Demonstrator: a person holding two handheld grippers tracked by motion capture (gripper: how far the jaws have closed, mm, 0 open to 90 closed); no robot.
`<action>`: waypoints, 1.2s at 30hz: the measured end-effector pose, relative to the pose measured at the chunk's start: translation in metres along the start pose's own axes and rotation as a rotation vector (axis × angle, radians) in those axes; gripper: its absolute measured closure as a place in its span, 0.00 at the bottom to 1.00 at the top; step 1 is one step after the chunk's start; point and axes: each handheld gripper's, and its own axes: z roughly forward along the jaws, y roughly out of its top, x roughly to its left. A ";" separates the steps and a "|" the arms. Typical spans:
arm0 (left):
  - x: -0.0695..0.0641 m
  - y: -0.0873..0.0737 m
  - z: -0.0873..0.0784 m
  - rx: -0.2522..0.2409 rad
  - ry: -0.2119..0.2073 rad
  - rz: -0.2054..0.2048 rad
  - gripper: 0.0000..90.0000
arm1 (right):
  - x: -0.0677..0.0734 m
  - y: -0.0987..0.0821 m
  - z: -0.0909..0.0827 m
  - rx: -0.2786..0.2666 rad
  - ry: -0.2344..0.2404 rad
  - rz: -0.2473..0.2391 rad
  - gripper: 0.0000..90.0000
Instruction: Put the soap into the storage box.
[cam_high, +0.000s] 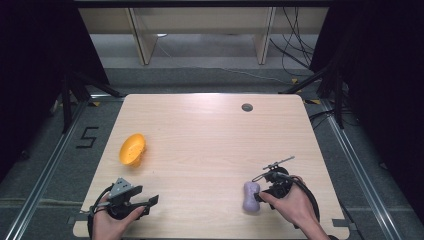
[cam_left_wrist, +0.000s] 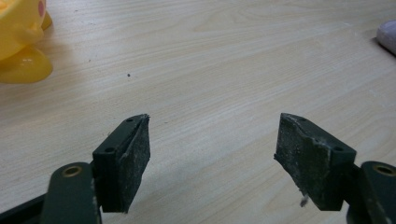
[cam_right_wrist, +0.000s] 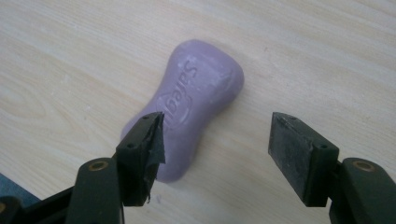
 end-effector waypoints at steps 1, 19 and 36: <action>0.000 0.000 0.000 0.003 0.002 0.004 0.28 | 0.002 0.001 0.000 0.001 -0.013 0.007 0.40; 0.002 -0.002 0.001 0.015 0.006 -0.005 0.27 | 0.025 0.026 0.015 0.036 -0.054 0.005 0.40; 0.001 -0.002 0.002 0.024 0.008 0.022 0.27 | 0.031 0.030 0.028 0.147 -0.068 0.071 0.39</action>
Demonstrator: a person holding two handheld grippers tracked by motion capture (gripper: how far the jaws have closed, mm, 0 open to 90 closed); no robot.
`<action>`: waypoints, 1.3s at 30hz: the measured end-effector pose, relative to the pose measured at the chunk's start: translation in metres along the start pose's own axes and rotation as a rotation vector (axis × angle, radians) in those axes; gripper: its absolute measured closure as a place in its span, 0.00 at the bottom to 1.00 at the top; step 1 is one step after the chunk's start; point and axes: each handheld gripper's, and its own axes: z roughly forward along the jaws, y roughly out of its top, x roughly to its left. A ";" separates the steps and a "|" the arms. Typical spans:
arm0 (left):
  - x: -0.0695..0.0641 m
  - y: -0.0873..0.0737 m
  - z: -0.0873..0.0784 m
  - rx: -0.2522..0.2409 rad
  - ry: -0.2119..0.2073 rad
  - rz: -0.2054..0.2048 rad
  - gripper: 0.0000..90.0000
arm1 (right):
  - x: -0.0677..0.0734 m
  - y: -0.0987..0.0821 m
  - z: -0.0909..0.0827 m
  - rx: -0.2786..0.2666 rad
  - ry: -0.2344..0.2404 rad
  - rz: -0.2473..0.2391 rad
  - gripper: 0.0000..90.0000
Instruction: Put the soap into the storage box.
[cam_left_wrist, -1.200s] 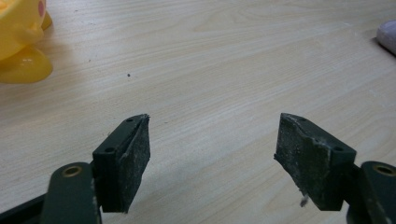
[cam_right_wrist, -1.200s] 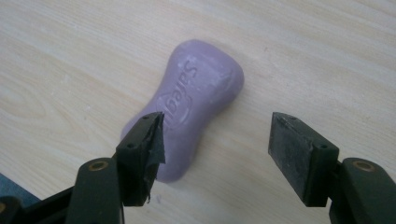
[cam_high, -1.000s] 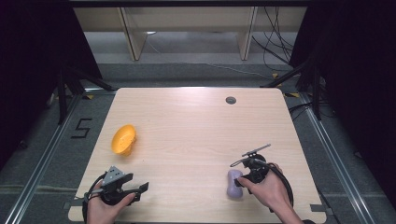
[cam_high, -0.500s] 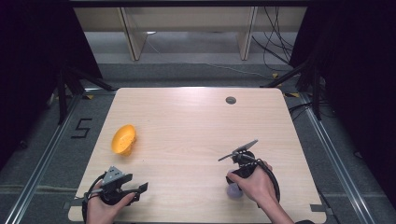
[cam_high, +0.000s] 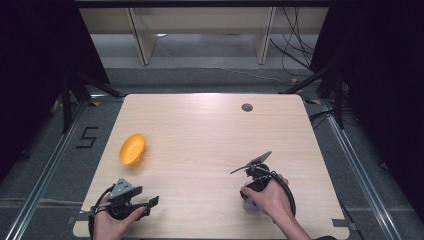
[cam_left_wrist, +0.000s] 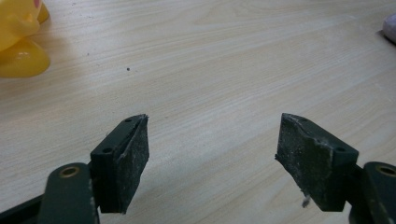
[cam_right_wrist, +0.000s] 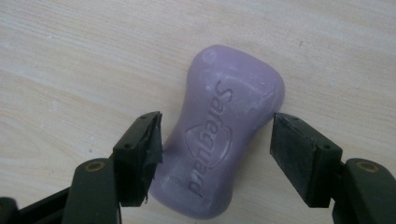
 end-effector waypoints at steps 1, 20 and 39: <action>0.000 0.000 0.000 0.000 0.000 0.000 0.27 | 0.000 0.000 0.001 0.000 0.001 0.004 0.39; -0.001 -0.001 0.002 0.002 -0.013 -0.020 0.28 | 0.000 0.006 0.010 0.063 -0.033 -0.077 0.54; -0.002 -0.002 0.003 0.005 -0.016 -0.005 0.29 | -0.004 0.007 0.016 0.077 -0.020 -0.278 0.55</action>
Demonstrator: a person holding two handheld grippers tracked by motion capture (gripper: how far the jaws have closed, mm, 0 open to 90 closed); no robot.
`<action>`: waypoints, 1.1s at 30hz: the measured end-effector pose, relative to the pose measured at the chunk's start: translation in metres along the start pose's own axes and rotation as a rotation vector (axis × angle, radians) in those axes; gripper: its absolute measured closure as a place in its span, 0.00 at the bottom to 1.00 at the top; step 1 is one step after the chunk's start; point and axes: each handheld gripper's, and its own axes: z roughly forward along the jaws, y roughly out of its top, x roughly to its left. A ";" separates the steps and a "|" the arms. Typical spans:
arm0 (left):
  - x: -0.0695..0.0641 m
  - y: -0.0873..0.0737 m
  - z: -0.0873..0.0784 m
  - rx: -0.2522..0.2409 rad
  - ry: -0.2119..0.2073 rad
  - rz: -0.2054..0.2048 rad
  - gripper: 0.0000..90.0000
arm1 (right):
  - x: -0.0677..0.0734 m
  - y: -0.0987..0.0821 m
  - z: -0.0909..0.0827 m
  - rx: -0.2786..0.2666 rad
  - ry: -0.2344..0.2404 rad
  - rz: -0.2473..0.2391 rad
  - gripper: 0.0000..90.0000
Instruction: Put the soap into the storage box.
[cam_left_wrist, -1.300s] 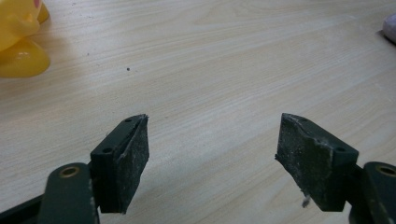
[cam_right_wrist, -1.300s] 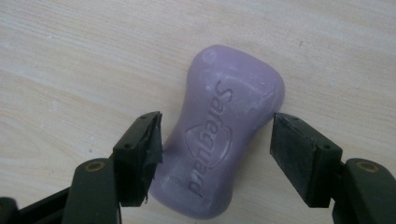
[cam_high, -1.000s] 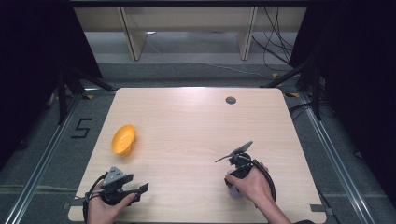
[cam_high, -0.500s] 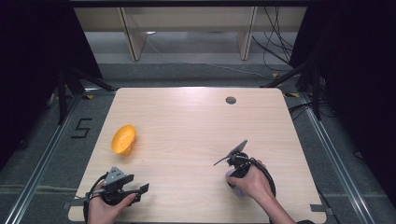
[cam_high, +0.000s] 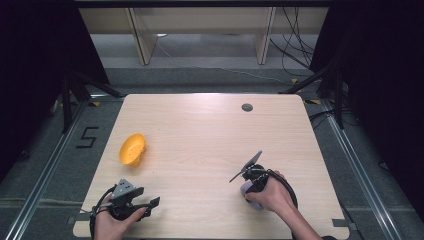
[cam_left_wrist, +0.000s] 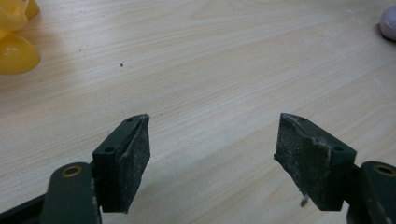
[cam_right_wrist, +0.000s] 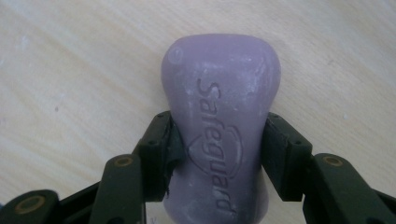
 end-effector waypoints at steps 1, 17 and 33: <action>-0.001 0.000 0.001 -0.002 -0.006 -0.016 0.29 | 0.000 0.000 0.000 0.003 0.000 -0.011 0.55; -0.002 -0.001 0.002 0.004 -0.007 -0.009 0.29 | 0.002 -0.012 -0.002 -0.047 -0.058 -0.343 0.56; -0.003 -0.001 0.003 0.005 -0.026 -0.016 0.29 | 0.006 -0.024 -0.018 -0.179 -0.109 -0.336 0.56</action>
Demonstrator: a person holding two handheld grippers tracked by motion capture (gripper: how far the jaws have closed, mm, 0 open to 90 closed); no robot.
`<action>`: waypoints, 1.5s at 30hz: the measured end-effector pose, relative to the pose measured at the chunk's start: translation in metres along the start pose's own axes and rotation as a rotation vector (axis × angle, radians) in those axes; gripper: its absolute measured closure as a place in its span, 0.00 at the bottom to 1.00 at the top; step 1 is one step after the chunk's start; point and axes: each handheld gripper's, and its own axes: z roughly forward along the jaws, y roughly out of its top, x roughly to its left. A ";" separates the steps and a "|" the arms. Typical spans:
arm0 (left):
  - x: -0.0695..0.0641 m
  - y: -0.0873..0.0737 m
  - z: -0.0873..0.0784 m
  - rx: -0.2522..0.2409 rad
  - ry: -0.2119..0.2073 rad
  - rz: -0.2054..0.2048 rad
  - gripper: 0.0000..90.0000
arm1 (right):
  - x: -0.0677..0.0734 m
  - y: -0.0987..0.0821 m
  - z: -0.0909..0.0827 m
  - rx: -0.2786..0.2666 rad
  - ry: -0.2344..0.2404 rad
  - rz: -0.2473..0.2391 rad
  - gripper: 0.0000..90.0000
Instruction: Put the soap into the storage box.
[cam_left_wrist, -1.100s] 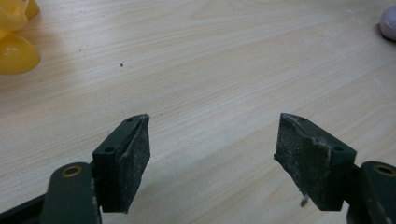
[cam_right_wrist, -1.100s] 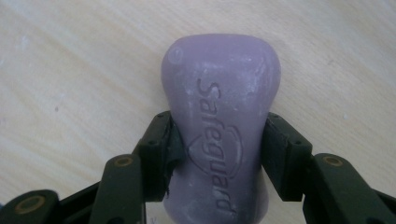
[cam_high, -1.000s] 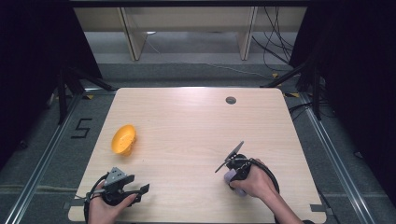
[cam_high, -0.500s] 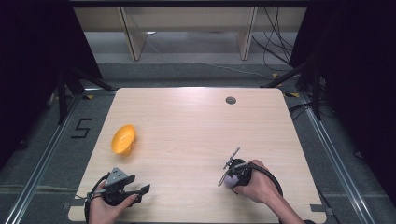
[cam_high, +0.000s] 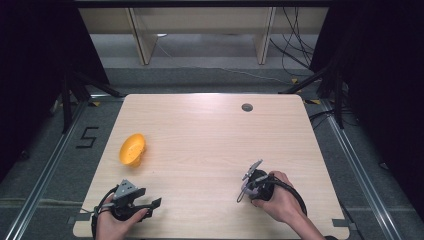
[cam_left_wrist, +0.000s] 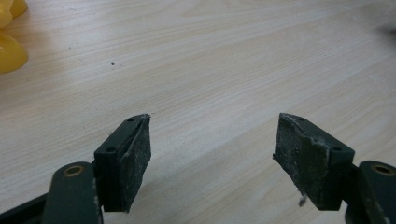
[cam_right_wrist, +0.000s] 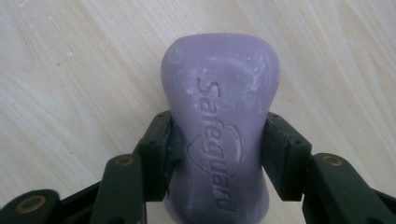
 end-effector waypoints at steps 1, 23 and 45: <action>0.000 0.000 0.000 -0.005 -0.003 -0.003 0.29 | -0.001 0.000 -0.001 -0.007 -0.010 -0.010 0.56; -0.001 0.002 -0.001 -0.050 -0.004 -0.005 0.30 | 0.007 0.009 -0.013 -0.150 -0.085 -0.083 0.56; 0.002 0.002 0.001 -0.058 -0.045 -0.008 0.30 | 0.017 0.016 -0.012 -0.241 -0.180 -0.335 0.56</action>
